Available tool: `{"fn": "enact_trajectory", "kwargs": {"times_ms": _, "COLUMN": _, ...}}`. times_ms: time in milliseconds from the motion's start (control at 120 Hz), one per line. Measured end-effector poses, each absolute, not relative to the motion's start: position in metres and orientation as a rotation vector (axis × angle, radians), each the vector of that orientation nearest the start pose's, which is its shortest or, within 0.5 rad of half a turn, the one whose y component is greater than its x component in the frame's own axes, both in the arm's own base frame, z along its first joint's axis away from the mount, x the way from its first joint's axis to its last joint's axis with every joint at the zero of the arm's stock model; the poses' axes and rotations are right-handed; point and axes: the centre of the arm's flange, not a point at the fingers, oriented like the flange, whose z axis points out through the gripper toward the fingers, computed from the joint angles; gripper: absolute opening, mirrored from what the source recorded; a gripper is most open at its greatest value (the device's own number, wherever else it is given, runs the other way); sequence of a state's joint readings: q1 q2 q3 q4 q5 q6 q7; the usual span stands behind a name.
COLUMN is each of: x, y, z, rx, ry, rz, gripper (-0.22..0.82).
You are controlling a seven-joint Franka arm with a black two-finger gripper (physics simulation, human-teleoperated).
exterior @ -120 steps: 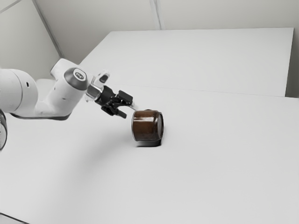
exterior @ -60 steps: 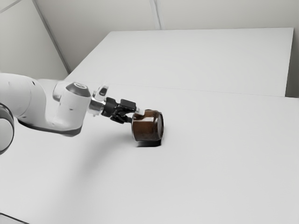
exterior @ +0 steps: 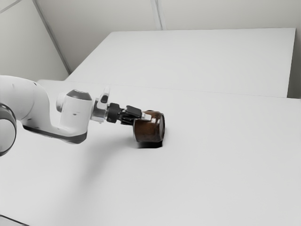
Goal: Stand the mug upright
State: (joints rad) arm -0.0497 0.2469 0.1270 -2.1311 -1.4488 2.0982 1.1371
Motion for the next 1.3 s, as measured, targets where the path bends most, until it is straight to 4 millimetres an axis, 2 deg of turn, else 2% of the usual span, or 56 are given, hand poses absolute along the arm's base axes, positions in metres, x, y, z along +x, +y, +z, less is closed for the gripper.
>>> {"fn": "enact_trajectory", "kwargs": {"times_ms": 83, "x": 0.570, "y": -0.008, "z": 0.302, "rx": 2.080, "ry": -0.086, "rz": 0.527, "gripper": 0.09}}
{"fn": "enact_trajectory", "kwargs": {"times_ms": 183, "x": 0.570, "y": -0.011, "z": 0.305, "rx": 2.074, "ry": -0.116, "rz": 0.545, "gripper": 0.00}}
{"fn": "enact_trajectory", "kwargs": {"times_ms": 325, "x": 0.571, "y": -0.016, "z": 0.313, "rx": 2.068, "ry": -0.159, "rz": 0.575, "gripper": -0.10}}
{"fn": "enact_trajectory", "kwargs": {"times_ms": 425, "x": 0.569, "y": -0.017, "z": 0.325, "rx": 2.062, "ry": -0.188, "rz": 0.604, "gripper": -0.13}}
{"fn": "enact_trajectory", "kwargs": {"times_ms": 717, "x": 0.563, "y": -0.030, "z": 0.386, "rx": 2.074, "ry": -0.357, "rz": 0.701, "gripper": -0.16}}
{"fn": "enact_trajectory", "kwargs": {"times_ms": 867, "x": 0.558, "y": -0.033, "z": 0.411, "rx": 2.192, "ry": -0.525, "rz": 0.661, "gripper": -0.17}}
{"fn": "enact_trajectory", "kwargs": {"times_ms": 1017, "x": 0.556, "y": -0.030, "z": 0.428, "rx": 2.390, "ry": -0.730, "rz": 0.537, "gripper": -0.18}}
{"fn": "enact_trajectory", "kwargs": {"times_ms": 1142, "x": 0.553, "y": -0.028, "z": 0.434, "rx": 2.551, "ry": -0.825, "rz": 0.417, "gripper": -0.18}}
{"fn": "enact_trajectory", "kwargs": {"times_ms": 1300, "x": 0.546, "y": -0.029, "z": 0.436, "rx": 2.719, "ry": -0.836, "rz": 0.295, "gripper": -0.17}}
